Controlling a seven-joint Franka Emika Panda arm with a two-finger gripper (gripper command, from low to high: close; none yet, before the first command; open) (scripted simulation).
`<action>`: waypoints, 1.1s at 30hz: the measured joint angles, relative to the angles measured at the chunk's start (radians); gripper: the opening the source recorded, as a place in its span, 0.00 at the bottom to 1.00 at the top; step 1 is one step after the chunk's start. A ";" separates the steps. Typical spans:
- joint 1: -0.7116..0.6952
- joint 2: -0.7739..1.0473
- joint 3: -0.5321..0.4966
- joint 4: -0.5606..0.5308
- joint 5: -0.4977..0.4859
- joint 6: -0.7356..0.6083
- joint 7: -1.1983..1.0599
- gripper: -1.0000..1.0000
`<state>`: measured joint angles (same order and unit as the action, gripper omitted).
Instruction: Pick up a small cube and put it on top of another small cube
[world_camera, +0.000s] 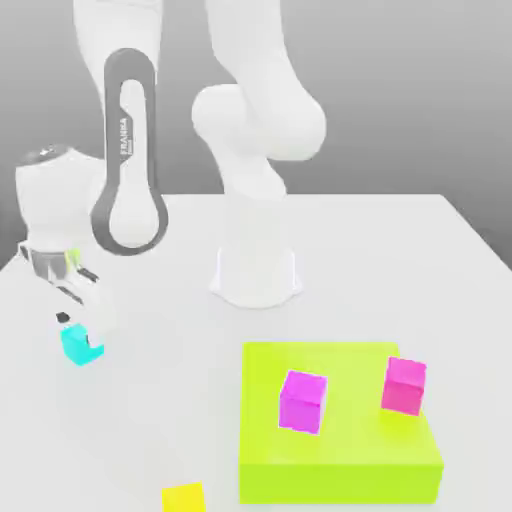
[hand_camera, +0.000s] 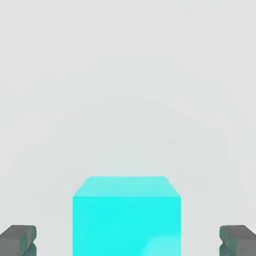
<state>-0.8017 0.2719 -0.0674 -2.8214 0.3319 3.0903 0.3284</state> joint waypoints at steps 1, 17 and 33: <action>0.000 0.000 0.000 0.000 0.000 0.000 0.000 0.00; 0.143 -0.246 -0.136 -0.012 -0.310 -0.233 0.307 0.00; 0.491 -0.094 0.047 0.362 -0.321 -0.456 0.937 0.00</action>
<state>-0.3104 0.1777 -0.0209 -2.4590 0.0106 2.6348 1.2650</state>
